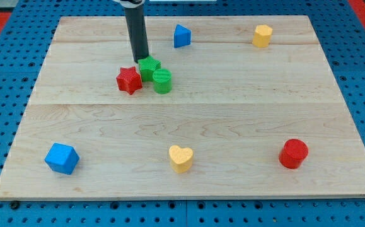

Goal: Keep the red circle at the top right side of the yellow heart

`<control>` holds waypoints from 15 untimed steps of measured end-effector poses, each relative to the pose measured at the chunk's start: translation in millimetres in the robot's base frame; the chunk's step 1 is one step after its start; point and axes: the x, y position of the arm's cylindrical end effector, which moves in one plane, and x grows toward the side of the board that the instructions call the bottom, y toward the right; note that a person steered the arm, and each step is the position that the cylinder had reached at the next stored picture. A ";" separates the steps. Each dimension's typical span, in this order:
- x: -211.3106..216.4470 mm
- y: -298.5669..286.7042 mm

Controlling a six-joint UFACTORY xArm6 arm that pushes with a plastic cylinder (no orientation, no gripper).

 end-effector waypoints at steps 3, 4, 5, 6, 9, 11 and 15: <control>127.4 228.4; 187.1 312.1; 245.3 318.3; 193.8 258.4; 272.6 351.8; 260.4 257.3; 231.3 169.0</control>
